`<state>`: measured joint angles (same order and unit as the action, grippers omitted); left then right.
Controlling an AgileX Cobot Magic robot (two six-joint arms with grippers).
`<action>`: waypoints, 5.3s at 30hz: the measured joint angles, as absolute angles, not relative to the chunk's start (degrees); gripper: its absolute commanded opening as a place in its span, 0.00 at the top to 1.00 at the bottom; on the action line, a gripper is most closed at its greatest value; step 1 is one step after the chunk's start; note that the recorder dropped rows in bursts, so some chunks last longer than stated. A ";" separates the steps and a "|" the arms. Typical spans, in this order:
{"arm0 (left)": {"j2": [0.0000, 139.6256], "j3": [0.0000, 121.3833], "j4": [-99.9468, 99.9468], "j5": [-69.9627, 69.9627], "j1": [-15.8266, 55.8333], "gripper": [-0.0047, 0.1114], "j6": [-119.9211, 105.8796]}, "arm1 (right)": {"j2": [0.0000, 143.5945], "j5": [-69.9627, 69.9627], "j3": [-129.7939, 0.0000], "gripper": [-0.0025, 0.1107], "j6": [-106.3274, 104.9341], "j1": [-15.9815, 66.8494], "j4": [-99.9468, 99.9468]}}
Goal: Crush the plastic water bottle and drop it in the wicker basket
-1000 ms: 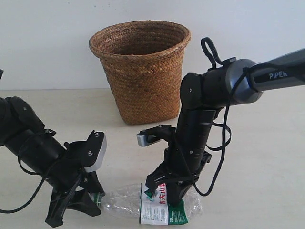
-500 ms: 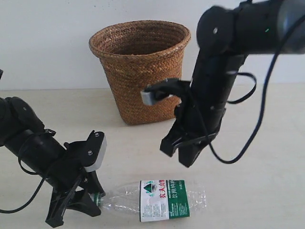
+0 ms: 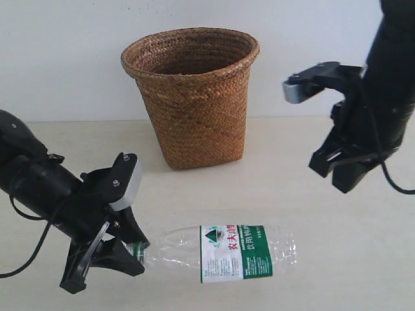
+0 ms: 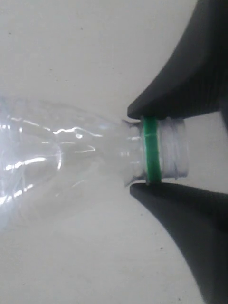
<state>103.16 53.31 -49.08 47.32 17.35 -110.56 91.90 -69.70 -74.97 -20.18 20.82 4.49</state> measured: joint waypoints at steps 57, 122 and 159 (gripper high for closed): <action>96.29 90.23 -11.41 52.09 17.22 0.92 -45.43 | 92.83 -59.44 -66.77 0.98 -18.99 1.51 8.34; 13.17 15.40 -5.76 8.66 16.57 0.92 -7.79 | 1.00 -7.68 -15.48 0.98 -5.93 1.38 7.96; 13.17 0.16 -6.00 0.00 16.57 0.92 -5.40 | 1.00 -4.86 -0.26 0.98 -7.32 1.38 8.21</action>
<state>13.17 0.16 -6.00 0.00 16.57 -5.40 1.00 -4.86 -0.26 -7.32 1.38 8.21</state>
